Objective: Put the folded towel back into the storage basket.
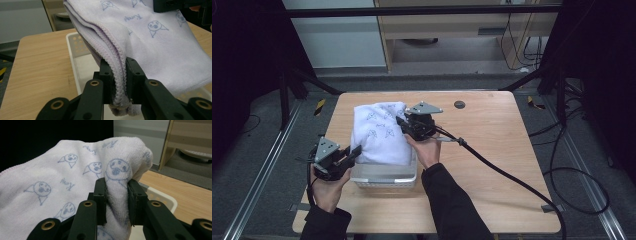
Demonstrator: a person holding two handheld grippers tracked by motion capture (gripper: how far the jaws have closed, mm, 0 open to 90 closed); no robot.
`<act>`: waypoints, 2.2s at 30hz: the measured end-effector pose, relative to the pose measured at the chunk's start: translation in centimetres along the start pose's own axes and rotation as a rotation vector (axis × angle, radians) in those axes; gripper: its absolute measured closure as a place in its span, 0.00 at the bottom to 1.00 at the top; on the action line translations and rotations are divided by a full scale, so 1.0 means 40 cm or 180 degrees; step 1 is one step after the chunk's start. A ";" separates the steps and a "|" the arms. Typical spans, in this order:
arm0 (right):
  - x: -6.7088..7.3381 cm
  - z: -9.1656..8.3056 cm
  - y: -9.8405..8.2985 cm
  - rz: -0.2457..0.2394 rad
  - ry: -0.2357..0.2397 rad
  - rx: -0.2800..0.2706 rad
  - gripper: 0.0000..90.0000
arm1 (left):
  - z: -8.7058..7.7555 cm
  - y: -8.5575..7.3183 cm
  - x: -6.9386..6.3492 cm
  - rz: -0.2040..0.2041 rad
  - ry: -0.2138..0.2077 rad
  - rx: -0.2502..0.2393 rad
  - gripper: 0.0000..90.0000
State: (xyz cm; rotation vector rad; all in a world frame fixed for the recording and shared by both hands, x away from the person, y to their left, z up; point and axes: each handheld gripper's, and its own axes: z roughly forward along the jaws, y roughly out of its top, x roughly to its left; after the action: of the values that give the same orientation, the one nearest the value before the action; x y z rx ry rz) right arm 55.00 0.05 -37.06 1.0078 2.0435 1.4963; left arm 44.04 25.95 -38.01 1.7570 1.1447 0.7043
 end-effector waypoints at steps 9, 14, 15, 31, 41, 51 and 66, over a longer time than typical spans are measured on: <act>0.001 0.031 -0.028 -0.0002 -0.0018 0.0115 0.80 | 0.020 -0.022 0.008 -0.0009 0.0025 0.0119 0.85; 0.001 0.045 -0.043 -0.0045 -0.0048 0.0190 0.80 | 0.038 -0.039 0.006 0.0004 0.0016 0.0189 0.85; 0.001 0.048 -0.047 -0.0055 -0.0057 0.0211 0.80 | 0.040 -0.041 0.005 0.0008 0.0028 0.0197 0.85; -0.012 0.071 -0.090 -0.0025 -0.0097 0.0333 0.80 | 0.076 -0.069 -0.002 0.0055 0.0031 0.0356 0.85; -0.017 0.091 -0.113 -0.0003 -0.0128 0.0399 0.80 | 0.096 -0.082 0.007 0.0003 0.0028 0.0438 0.85; -0.016 0.106 -0.136 -0.0054 -0.0190 0.0451 0.78 | 0.117 -0.094 0.012 0.0002 0.0044 0.0534 0.84; -0.032 0.101 -0.145 -0.0204 -0.0279 0.0554 0.64 | 0.104 -0.086 0.019 -0.0036 0.0224 0.0525 0.73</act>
State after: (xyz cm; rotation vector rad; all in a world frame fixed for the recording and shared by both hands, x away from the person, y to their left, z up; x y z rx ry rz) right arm 56.84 0.72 -43.98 1.0433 2.1507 1.2374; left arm 46.37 25.66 -42.93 1.8738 1.2910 0.6860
